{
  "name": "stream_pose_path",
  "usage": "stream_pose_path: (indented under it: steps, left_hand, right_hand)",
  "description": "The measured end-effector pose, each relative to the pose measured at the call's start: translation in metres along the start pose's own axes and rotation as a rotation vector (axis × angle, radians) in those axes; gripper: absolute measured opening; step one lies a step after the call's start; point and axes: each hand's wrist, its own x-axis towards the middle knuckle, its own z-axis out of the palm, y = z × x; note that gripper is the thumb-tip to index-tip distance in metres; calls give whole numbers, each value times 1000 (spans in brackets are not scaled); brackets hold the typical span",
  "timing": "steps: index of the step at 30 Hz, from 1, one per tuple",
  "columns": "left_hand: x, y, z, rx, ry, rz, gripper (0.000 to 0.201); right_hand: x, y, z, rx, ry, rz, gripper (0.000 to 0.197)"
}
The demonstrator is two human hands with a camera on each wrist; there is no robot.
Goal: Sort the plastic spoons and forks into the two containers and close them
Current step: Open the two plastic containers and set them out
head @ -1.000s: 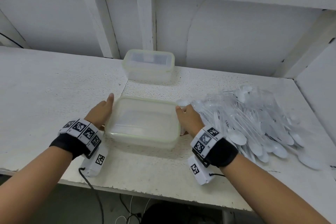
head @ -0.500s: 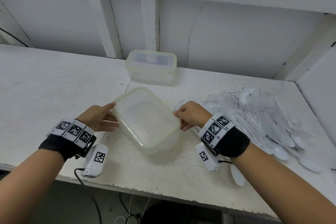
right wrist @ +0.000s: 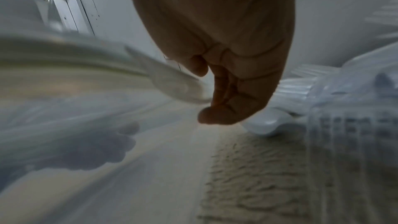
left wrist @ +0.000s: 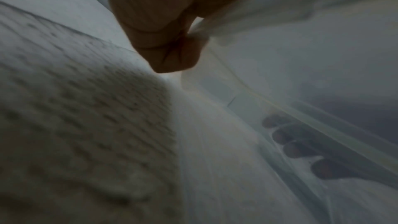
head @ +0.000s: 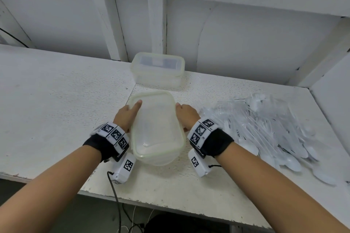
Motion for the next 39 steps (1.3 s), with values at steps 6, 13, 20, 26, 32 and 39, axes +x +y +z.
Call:
stream_pose_path:
  steps: [6,13,20,26,32,39]
  left_hand:
    - [4,-7,-1,29,47,48,48]
    - [5,-7,-1,41,25,46,51]
    - [-5,0,-16,32,49,58,43]
    - [-23,19,-29,-60,87,214,35]
    - [-42,51,-33,-352,30,288,20]
    - [-32,18,-29,115,-98,-32,55]
  right_hand:
    - [10,-1,14,74,72,39,55]
    - [14,2,14,17,166,38,47]
    - [-4,5,-1,-270,100,-162,46]
    - [-68,-3,-9,-432,-49,-629,70]
    - [-96,-3,-1,-642,53,-764,69]
    - [-83,8,-17,-378,396,-942,51]
